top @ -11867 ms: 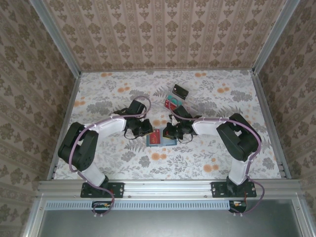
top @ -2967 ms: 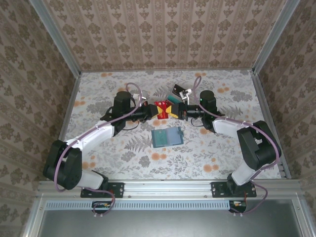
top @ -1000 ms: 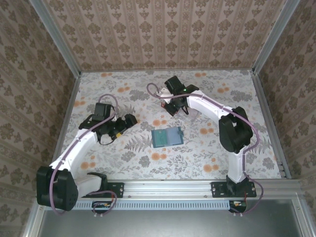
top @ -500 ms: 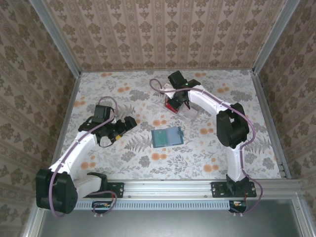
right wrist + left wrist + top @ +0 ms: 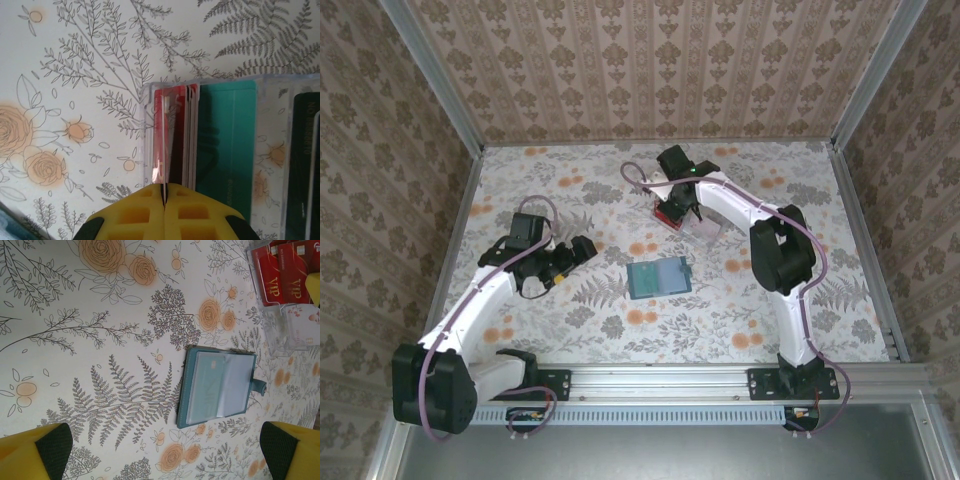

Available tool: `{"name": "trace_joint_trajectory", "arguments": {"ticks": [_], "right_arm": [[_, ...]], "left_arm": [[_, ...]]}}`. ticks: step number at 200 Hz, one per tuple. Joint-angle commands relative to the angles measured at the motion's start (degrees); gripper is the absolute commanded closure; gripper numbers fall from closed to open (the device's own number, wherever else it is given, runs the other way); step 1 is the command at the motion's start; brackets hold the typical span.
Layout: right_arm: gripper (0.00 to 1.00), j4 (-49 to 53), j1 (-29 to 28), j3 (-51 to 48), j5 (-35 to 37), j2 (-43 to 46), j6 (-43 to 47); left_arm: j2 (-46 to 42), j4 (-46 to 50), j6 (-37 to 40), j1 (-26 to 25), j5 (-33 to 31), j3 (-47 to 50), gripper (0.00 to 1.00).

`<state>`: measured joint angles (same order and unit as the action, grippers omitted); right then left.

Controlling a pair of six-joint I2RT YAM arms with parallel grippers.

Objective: Take the credit cards out of the card holder

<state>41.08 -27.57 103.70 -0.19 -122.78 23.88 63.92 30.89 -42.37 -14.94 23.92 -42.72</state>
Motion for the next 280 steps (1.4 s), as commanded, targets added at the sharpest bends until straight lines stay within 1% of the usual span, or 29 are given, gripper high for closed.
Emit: {"name": "trace_joint_trajectory", "arguments": {"ticks": [1, 18, 60, 93, 117, 131, 147, 165, 174, 182, 202, 216, 242, 268, 280], "right_arm": [[0.95, 2.40, 0.33, 1.85, 2.06, -1.66, -0.05], [0.94, 2.16, 0.33, 2.10, 2.54, -2.01, -0.28], [0.83, 2.36, 0.34, 3.17, 3.39, -1.72, -1.87], [0.76, 1.84, 0.33, 2.22, 1.43, 1.58, -3.37], [0.74, 1.39, 0.33, 1.44, 0.64, 4.43, -5.00], [0.70, 1.33, 0.30, 0.43, -0.06, 6.66, -7.11], [0.62, 0.68, 0.22, -2.08, -0.87, 10.23, -11.39], [0.53, -0.62, -0.09, -6.39, -2.68, 15.15, -18.51], [0.51, -1.19, -0.23, -9.30, -5.96, 17.48, -21.77], [0.47, -1.66, -0.57, -11.97, -8.58, 19.62, -24.20], [0.42, -3.64, -2.44, -19.06, -9.39, 24.09, -31.40], [0.42, -3.53, -4.28, -22.60, -10.34, 25.78, -35.66], [0.40, -5.08, -9.04, -29.01, -8.22, 28.01, -42.75], [0.39, -6.39, -13.03, -33.42, -7.31, 27.19, -49.30], [0.38, -7.32, -13.80, -34.66, -8.99, 25.34, -52.37]], "left_arm": [[-0.46, 0.68, 0.88, 0.26, -0.19, -0.10, 0.00], [-0.36, 0.60, 0.77, 0.22, -0.02, -0.04, 0.00], [-0.49, 0.48, 0.64, 0.27, 0.34, 0.02, 0.00], [-0.40, 0.22, 0.53, 0.26, 0.42, -0.22, 0.00], [-0.03, 0.15, 0.52, 0.22, 0.57, -0.56, 0.00], [0.17, -0.06, 0.37, 0.17, 0.67, -0.52, 0.00], [0.47, -0.51, 0.14, -0.13, 0.49, -0.51, 0.00], [1.35, -1.07, -0.17, -0.89, 0.17, -0.51, 0.00], [1.92, -1.42, -0.34, -1.42, -0.08, -0.59, 0.00], [2.44, -1.63, -0.55, -1.97, -0.41, -0.68, 0.00], [3.40, -2.06, -1.44, -3.38, -2.02, -0.96, 0.00], [3.65, -2.32, -2.55, -3.93, -3.71, -0.85, 0.00], [3.76, -3.22, -4.00, -4.22, -5.32, -0.22, 0.00], [3.76, -3.49, -4.33, -4.33, -5.99, 0.25, 0.00], [3.84, -3.82, -4.56, -4.40, -5.93, 0.46, 0.00]]}}
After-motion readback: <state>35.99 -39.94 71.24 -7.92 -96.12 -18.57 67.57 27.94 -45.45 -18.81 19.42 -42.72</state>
